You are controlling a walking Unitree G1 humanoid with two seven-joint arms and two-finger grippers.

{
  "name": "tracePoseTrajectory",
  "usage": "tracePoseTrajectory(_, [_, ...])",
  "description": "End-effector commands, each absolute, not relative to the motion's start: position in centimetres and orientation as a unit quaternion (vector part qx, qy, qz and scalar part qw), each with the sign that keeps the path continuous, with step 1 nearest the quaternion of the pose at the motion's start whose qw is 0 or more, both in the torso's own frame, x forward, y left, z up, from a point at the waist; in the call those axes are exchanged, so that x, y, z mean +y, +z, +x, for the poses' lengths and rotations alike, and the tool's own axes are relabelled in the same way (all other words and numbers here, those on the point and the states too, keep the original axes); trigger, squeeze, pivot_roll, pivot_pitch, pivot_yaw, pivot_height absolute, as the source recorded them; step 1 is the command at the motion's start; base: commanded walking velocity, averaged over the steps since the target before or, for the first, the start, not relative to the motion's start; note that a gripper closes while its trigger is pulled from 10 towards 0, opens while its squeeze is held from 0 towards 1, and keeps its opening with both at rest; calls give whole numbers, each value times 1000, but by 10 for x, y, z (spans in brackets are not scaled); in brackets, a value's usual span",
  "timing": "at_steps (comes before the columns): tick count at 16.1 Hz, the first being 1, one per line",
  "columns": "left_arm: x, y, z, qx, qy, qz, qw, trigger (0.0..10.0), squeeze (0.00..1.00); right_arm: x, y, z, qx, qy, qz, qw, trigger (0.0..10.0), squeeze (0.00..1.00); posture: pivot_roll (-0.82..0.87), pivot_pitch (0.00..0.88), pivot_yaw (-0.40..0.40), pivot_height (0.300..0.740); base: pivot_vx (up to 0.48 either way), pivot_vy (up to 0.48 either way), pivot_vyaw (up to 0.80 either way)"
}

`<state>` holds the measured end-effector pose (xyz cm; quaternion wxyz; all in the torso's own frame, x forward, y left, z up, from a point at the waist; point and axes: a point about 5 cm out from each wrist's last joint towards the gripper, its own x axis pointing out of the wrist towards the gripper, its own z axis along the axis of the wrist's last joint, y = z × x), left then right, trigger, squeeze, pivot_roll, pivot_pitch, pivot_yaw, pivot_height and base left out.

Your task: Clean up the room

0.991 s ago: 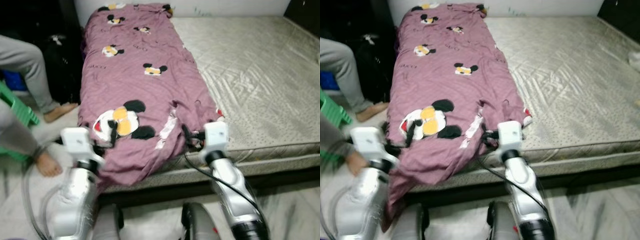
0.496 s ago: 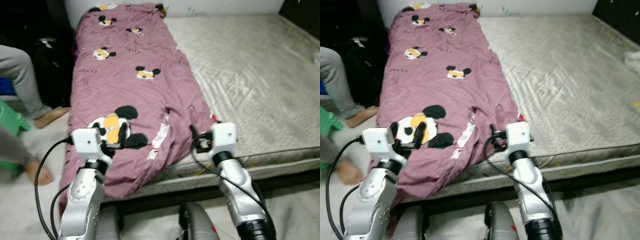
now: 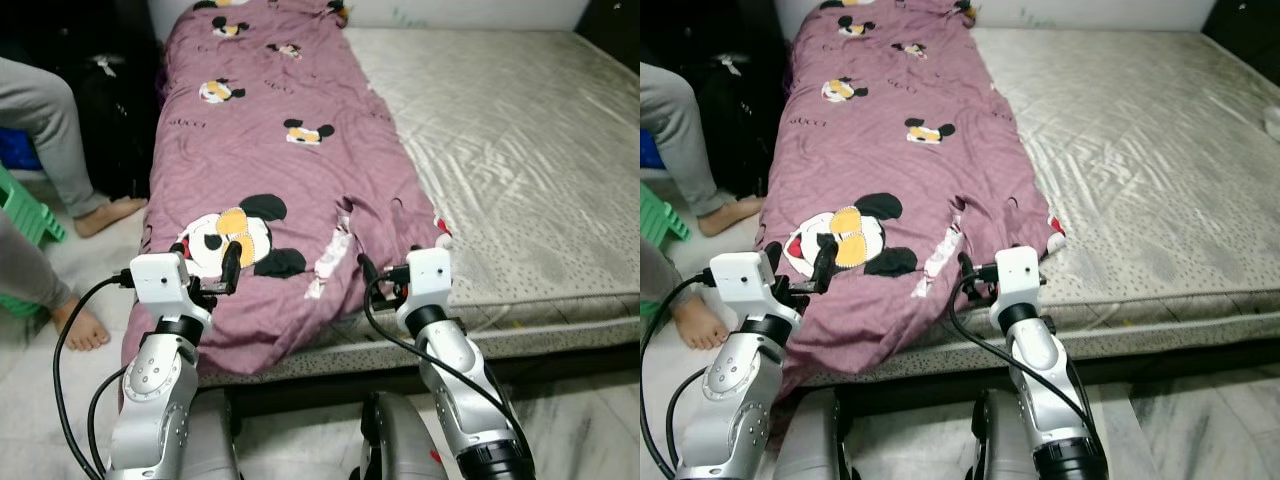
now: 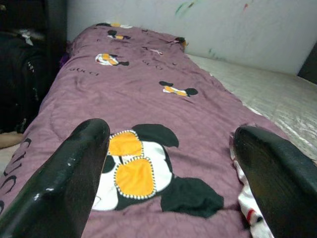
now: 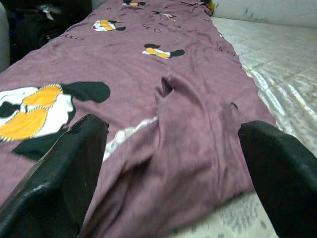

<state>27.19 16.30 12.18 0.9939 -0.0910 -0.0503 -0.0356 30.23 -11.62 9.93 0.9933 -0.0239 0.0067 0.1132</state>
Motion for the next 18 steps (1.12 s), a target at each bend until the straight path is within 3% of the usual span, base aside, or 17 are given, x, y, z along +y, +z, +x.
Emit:
tracePoseTrajectory(1, [162,120,272,-44,-35,-87,995,10000,0,-119,96,303,15,116,-40,992,10000,0,-30,94,-34,548,0,0,800])
tracePoseTrajectory(3, [160,121,273,-45,-35,-89,994,10000,0,-117,96,303,14,119,-34,992,10000,0,-29,93,-35,548,0,0,641])
tracePoseTrajectory(10, [160,125,273,-51,-35,-88,994,10000,0,-108,98,316,20,126,-22,992,10000,0,-4,92,-35,548,0,0,0])
tracePoseTrajectory(14, [160,136,269,-61,-34,-88,994,10000,0,-83,109,340,22,143,-5,989,10000,0,45,112,-40,548,0,0,0])
tracePoseTrajectory(18, [167,134,245,-43,-16,-72,996,10000,0,-69,124,363,24,130,10,991,10000,0,146,165,-58,548,0,0,0])
